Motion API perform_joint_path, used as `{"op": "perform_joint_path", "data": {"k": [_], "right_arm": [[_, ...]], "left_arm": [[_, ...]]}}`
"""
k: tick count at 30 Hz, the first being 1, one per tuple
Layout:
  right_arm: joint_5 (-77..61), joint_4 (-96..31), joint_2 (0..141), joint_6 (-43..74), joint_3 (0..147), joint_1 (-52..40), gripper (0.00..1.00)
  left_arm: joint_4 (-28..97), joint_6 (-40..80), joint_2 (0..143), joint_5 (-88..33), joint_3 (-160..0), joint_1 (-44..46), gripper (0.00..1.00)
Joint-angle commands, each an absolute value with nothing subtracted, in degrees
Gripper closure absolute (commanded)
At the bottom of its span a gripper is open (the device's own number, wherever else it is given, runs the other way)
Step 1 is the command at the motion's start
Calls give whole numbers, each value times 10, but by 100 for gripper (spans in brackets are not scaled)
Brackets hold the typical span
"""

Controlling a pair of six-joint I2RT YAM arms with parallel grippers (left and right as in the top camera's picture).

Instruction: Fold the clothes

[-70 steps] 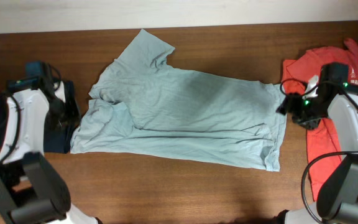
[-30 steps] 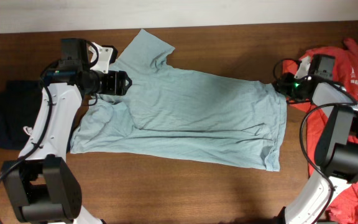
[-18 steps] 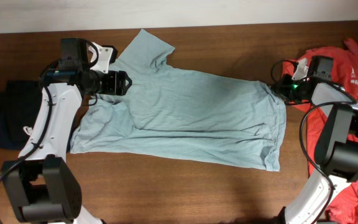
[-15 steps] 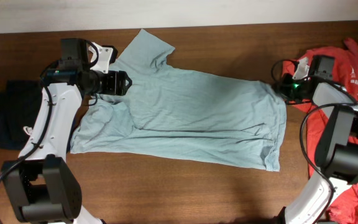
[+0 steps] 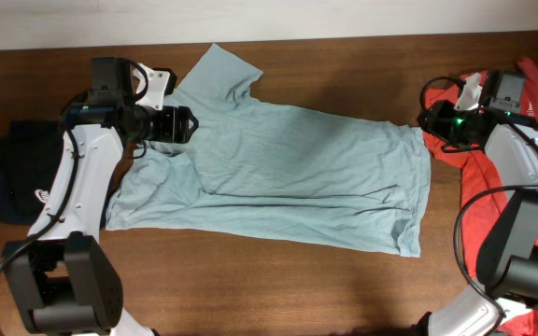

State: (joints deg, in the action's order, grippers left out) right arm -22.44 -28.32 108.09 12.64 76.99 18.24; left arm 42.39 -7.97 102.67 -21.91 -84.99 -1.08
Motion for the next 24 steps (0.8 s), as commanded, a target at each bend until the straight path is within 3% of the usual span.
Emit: {"op": "perform_joint_path", "data": {"k": [1,24], "right_arm": [[-185,-265,1124,122,774,183,50],[-218,-202,1198,123,774,183,51]], "left_arm": [[423,-91,1034,-227,-852,-12,20],[429,-91,1034,-201,-852,-12,20]]}}
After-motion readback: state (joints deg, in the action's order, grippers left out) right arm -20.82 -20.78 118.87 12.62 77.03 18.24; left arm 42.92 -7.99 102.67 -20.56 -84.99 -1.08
